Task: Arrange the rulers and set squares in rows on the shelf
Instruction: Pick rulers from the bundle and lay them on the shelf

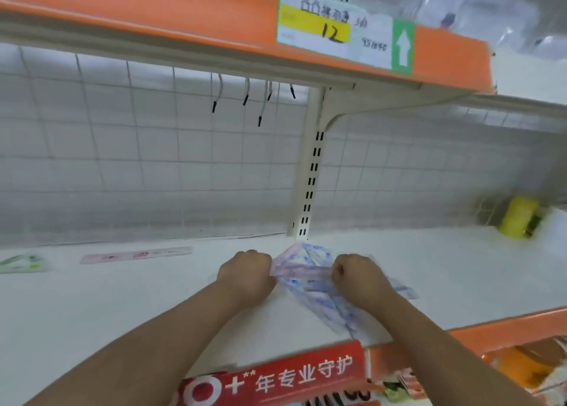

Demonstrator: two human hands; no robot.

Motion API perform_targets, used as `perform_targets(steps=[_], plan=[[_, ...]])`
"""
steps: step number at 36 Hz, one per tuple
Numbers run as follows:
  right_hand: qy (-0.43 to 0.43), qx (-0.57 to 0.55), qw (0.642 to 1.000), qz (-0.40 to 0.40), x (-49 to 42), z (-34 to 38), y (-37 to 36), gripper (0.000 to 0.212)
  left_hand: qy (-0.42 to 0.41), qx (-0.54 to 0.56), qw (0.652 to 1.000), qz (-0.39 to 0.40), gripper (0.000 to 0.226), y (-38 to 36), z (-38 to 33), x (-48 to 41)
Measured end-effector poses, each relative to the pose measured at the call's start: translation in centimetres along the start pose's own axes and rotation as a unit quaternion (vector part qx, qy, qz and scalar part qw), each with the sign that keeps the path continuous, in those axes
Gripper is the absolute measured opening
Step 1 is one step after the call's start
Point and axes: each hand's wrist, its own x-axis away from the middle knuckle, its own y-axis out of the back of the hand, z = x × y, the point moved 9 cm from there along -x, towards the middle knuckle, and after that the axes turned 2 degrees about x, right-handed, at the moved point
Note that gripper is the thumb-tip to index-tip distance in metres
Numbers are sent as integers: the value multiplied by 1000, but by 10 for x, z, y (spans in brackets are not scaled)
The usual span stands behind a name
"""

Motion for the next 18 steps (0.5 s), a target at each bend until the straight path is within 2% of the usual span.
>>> perform_targets(steps=[7,10,14,18], plan=[[57,9,998,21,-20,-46,-6,18,43,-8,999,-25,23,-11,-42,-15],[73,-3,997,29,-25,-65,-11,29,51,-1,999,-13,24,-22,-59,-16],[100,-19,995,15,-26,-80,-13,18,53,1,999,-9,25,-30,-75,-17],[123,-70,989,38,-24,-89,-17,12,53,-7,999,-4,25,-36,-83,-17]])
